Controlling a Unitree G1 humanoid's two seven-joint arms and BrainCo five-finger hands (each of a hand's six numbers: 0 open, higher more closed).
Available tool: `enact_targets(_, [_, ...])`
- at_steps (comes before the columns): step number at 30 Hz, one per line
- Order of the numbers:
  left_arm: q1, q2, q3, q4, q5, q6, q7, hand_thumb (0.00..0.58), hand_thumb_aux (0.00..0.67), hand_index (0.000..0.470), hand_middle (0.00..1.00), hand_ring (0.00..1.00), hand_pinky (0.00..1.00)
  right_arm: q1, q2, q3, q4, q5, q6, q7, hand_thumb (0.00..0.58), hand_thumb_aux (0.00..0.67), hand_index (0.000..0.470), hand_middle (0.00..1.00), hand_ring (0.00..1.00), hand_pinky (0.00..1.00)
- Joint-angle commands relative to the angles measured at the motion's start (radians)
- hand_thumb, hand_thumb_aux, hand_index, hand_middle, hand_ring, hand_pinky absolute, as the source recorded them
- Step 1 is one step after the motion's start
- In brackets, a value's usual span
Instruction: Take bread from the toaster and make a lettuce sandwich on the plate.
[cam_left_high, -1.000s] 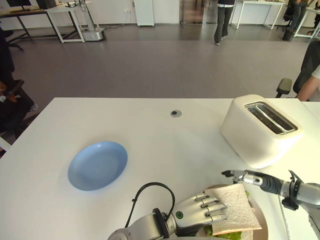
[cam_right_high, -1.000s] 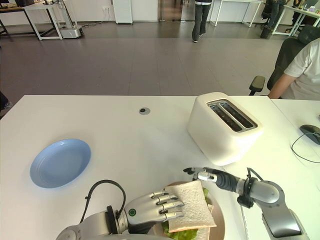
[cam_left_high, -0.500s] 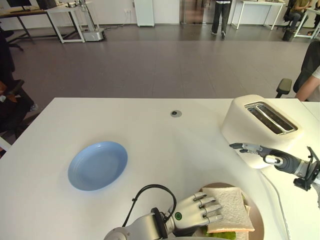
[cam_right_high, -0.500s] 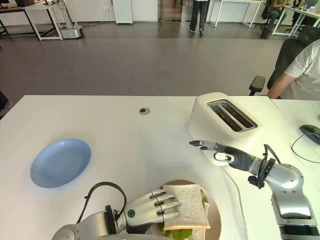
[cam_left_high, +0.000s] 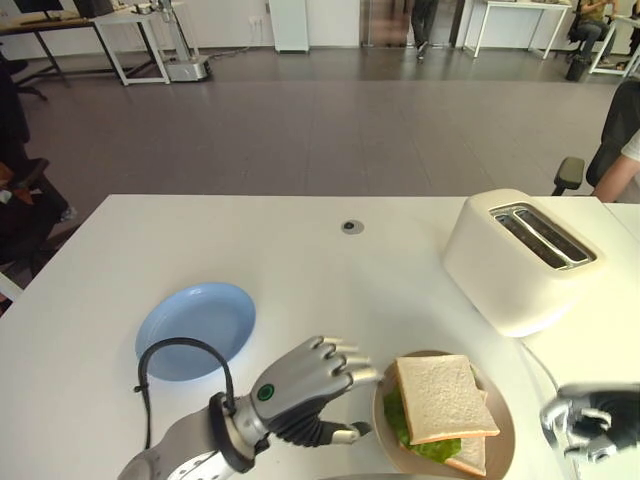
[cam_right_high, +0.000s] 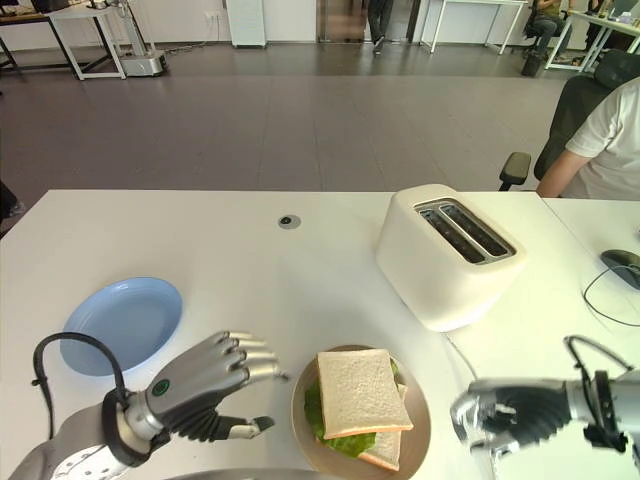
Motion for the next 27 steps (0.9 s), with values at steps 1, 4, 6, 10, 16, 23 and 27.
enact_targets(1, [0.085,0.092,-0.096,0.097,-0.089,0.014,-0.170,0.580,0.670,0.470,1.00,1.00,1.00,0.032,-0.014,0.075,-0.046,-0.063,-0.003,0.000,0.580,0.670,0.470,1.00,1.00,1.00])
enact_targets(4, [0.051,0.045,-0.215,0.169,-0.031,0.037,-0.251,0.580,0.670,0.470,1.00,1.00,1.00,0.023,0.001,0.160,-0.039,-0.132,-0.005,-0.025,0.580,0.670,0.470,1.00,1.00,1.00])
enact_targets(6, [0.004,-0.022,-0.290,0.218,0.041,0.046,-0.264,0.580,0.670,0.470,1.00,1.00,1.00,0.002,0.010,0.214,-0.026,-0.177,-0.003,-0.047,0.580,0.670,0.470,1.00,1.00,1.00])
enact_targets(10, [-0.096,-0.133,-0.373,0.330,0.199,0.042,-0.208,0.580,0.670,0.470,1.00,1.00,1.00,-0.048,0.088,0.311,0.020,-0.288,0.020,-0.157,0.580,0.670,0.470,1.00,1.00,1.00])
enact_targets(16, [-0.167,-0.187,-0.310,0.375,0.270,0.063,-0.075,0.580,0.670,0.470,1.00,1.00,1.00,-0.283,0.324,0.410,0.120,-0.405,0.118,-0.437,0.580,0.670,0.470,1.00,1.00,1.00])
enact_targets(23, [-0.427,-0.164,-0.169,0.671,0.388,0.125,0.191,0.580,0.670,0.470,1.00,1.00,1.00,-0.526,0.522,0.546,0.265,-0.507,0.310,-0.620,0.580,0.670,0.470,1.00,1.00,1.00])
enact_targets(27, [-0.563,-0.226,-0.213,0.820,0.410,0.128,0.281,0.580,0.670,0.470,1.00,1.00,1.00,-0.673,0.606,0.605,0.368,-0.539,0.388,-0.688,0.580,0.670,0.470,1.00,1.00,1.00])
